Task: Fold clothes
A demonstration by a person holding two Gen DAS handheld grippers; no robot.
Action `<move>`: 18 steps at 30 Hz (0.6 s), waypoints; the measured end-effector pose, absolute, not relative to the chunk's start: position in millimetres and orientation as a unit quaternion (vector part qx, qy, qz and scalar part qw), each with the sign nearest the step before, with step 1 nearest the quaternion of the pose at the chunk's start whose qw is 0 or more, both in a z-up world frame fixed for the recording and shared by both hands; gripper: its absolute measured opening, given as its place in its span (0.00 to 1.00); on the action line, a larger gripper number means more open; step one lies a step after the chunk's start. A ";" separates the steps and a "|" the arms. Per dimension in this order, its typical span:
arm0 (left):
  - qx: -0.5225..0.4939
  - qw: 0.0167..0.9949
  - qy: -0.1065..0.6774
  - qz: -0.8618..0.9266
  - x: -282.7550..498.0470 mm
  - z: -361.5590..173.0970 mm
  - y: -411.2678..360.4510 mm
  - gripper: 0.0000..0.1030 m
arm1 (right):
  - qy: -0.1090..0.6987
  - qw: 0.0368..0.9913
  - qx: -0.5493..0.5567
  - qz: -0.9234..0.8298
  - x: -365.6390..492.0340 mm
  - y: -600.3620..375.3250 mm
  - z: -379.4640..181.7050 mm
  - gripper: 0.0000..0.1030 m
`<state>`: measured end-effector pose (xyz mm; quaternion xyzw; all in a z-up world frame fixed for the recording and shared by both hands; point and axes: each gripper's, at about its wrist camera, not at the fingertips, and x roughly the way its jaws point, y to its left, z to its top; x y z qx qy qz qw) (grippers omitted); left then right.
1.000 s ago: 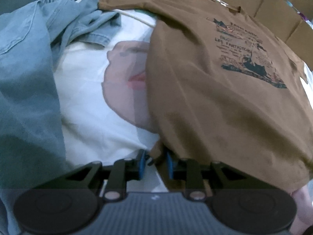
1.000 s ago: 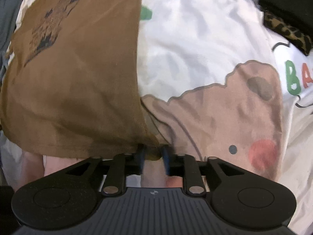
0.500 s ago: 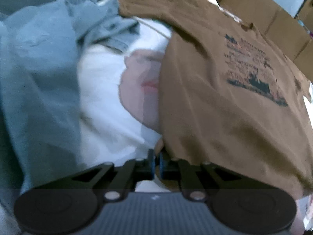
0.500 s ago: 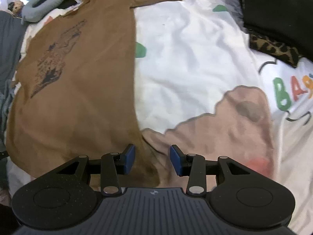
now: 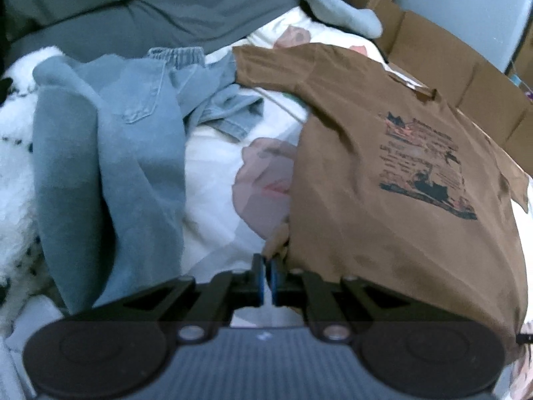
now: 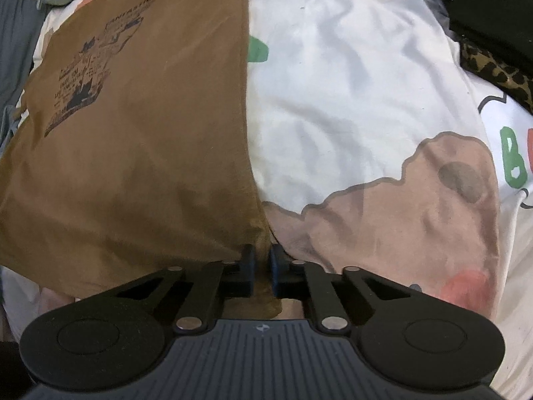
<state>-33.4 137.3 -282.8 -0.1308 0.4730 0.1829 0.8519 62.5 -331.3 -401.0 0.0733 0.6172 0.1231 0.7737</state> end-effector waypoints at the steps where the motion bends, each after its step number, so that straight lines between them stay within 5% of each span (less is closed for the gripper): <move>1: -0.120 0.854 0.474 0.179 -32.5 -281.4 131.9 0.03 | 0.618 0.773 0.071 0.124 62.7 -330.2 -400.6 0.05; 18: -0.082 0.853 0.505 0.102 -21.8 -303.5 72.1 0.03 | 0.617 0.774 0.062 0.128 63.0 -329.4 -400.6 0.05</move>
